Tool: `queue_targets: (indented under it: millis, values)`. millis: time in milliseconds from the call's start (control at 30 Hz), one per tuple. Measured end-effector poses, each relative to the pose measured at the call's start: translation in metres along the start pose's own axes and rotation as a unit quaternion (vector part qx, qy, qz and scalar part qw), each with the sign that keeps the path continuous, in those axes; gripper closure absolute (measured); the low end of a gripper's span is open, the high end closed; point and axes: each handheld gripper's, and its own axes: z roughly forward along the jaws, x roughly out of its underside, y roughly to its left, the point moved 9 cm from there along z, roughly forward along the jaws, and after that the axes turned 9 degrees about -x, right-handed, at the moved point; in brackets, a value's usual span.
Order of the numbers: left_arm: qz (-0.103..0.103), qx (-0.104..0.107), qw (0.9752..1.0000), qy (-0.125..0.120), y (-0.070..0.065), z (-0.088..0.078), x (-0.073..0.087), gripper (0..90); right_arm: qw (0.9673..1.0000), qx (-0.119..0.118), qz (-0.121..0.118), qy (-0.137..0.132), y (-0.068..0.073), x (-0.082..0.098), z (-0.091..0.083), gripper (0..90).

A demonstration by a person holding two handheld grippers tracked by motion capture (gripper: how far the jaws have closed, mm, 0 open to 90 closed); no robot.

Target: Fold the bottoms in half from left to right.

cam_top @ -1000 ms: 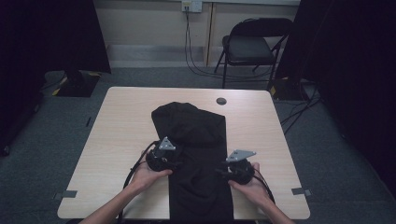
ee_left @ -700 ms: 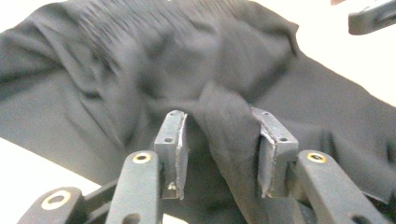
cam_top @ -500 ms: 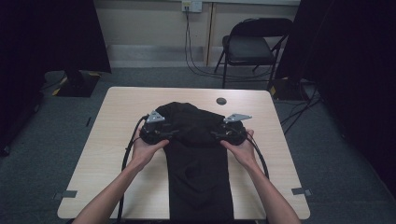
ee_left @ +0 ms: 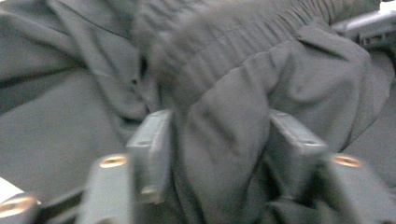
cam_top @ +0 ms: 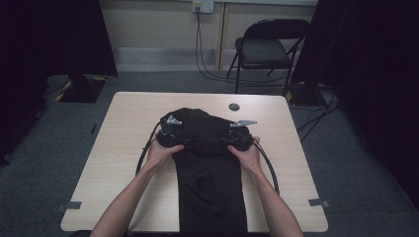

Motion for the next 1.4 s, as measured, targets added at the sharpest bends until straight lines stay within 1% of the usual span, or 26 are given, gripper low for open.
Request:
queue_targets:
  millis: [33, 67, 100, 233, 267, 300, 333, 367, 400, 433, 500, 533, 567, 667, 733, 833, 900, 933, 967, 1000, 1033, 1067, 1100, 1167, 1233, 1400]
  values:
    - [-0.001, -0.007, 1.0, -0.003, 0.001, -0.001, -0.002, 59.0, 1.0, 0.006, -0.006, 0.0, 0.001, -0.001, -0.001, 69.6]
    - [0.0, -0.007, 0.9999, -0.011, 0.002, -0.004, -0.005, 75.5, 0.9999, 0.006, -0.008, -0.009, 0.002, -0.005, -0.004, 76.1]
    - [-0.018, 0.003, 0.9992, -0.035, 0.004, -0.012, -0.017, 78.1, 0.9998, 0.007, -0.009, -0.013, 0.002, -0.008, -0.007, 78.3]
    - [-0.008, -0.003, 0.9975, -0.07, 0.005, -0.034, -0.046, 80.0, 0.9991, 0.001, -0.01, -0.042, 0.004, -0.026, -0.021, 80.2]
    - [-0.004, -0.009, 0.9953, -0.097, 0.006, -0.052, -0.068, 80.5, 0.9978, 0.0, -0.013, -0.065, 0.006, -0.045, -0.034, 80.1]
    - [-0.004, -0.009, 0.9953, -0.097, 0.006, -0.052, -0.068, 80.6, 0.9978, 0.0, -0.013, -0.065, 0.006, -0.045, -0.034, 80.1]
    - [-0.001, -0.011, 0.9924, -0.123, 0.005, -0.069, -0.088, 80.9, 0.9956, 0.0, -0.021, -0.091, 0.008, -0.067, -0.051, 80.4]
    - [-0.001, -0.011, 0.9924, -0.123, 0.005, -0.069, -0.088, 81.0, 0.9956, 0.0, -0.021, -0.091, 0.008, -0.067, -0.051, 80.4]
    - [-0.004, -0.006, 0.9879, -0.155, 0.002, -0.092, -0.109, 81.1, 0.9927, -0.003, -0.026, -0.118, 0.013, -0.09, -0.071, 80.9]
    - [-0.004, -0.006, 0.9879, -0.155, 0.002, -0.092, -0.109, 81.1, 0.9914, -0.004, -0.03, -0.128, 0.015, -0.097, -0.079, 81.1]
    - [0.016, -0.002, 0.9817, -0.19, -0.008, -0.13, -0.126, 81.2, 0.9875, -0.008, -0.044, -0.151, 0.024, -0.114, -0.1, 81.5]
    - [0.016, -0.002, 0.9817, -0.19, -0.008, -0.13, -0.126, 81.2, 0.9875, -0.008, -0.044, -0.151, 0.024, -0.114, -0.1, 81.5]
    - [0.016, 0.011, 0.9788, -0.204, -0.02, -0.151, -0.126, 81.2, 0.9827, -0.019, -0.055, -0.175, 0.036, -0.125, -0.124, 81.6]
    - [0.025, 0.032, 0.9766, -0.211, -0.038, -0.176, -0.114, 81.1, 0.9771, -0.035, -0.074, -0.197, 0.055, -0.126, -0.153, 81.8]
    - [0.03, 0.041, 0.9753, -0.215, -0.047, -0.184, -0.105, 81.1, 0.9763, -0.038, -0.079, -0.198, 0.06, -0.124, -0.159, 81.9]
    - [0.026, 0.062, 0.9782, -0.197, -0.064, -0.192, -0.071, 81.1, 0.9758, -0.059, -0.091, -0.19, 0.082, -0.103, -0.175, 82.0]
    - [0.025, 0.073, 0.9812, -0.177, -0.074, -0.187, -0.041, 81.1, 0.9812, -0.067, -0.101, -0.15, 0.1, -0.065, -0.175, 82.1]
    - [0.024, 0.079, 0.984, -0.157, -0.079, -0.18, -0.023, 81.1, 0.9812, -0.067, -0.101, -0.15, 0.1, -0.065, -0.175, 82.1]
    - [0.031, 0.087, 0.9886, -0.119, -0.089, -0.163, 0.013, 80.9, 0.9849, -0.075, -0.097, -0.122, 0.108, -0.034, -0.169, 82.2]
    - [0.03, 0.093, 0.9907, -0.094, -0.093, -0.153, 0.03, 80.8, 0.9874, -0.078, -0.091, -0.104, 0.111, -0.017, -0.163, 82.3]
    - [0.03, 0.093, 0.9907, -0.094, -0.093, -0.153, 0.03, 80.8, 0.9874, -0.078, -0.091, -0.104, 0.111, -0.017, -0.163, 82.3]
    - [0.032, 0.096, 0.9925, -0.068, -0.096, -0.144, 0.045, 80.7, 0.9905, -0.088, -0.08, -0.068, 0.115, 0.018, -0.15, 82.5]
    - [0.036, 0.096, 0.9937, -0.045, -0.098, -0.137, 0.057, 80.7, 0.9905, -0.088, -0.08, -0.068, 0.115, 0.018, -0.15, 82.5]
    - [0.057, 0.096, 0.9938, 0.003, -0.105, -0.121, 0.083, 80.5, 0.9935, -0.093, -0.064, -0.016, 0.114, 0.062, -0.128, 82.7]
    - [0.069, 0.092, 0.9929, 0.031, -0.108, -0.109, 0.096, 80.1, 0.9938, -0.096, -0.056, 0.01, 0.113, 0.079, -0.117, 82.8]
    - [0.07, 0.078, 0.9932, 0.051, -0.103, -0.093, 0.098, 79.8, 0.9935, -0.088, -0.052, 0.049, 0.104, 0.1, -0.095, 83.6]
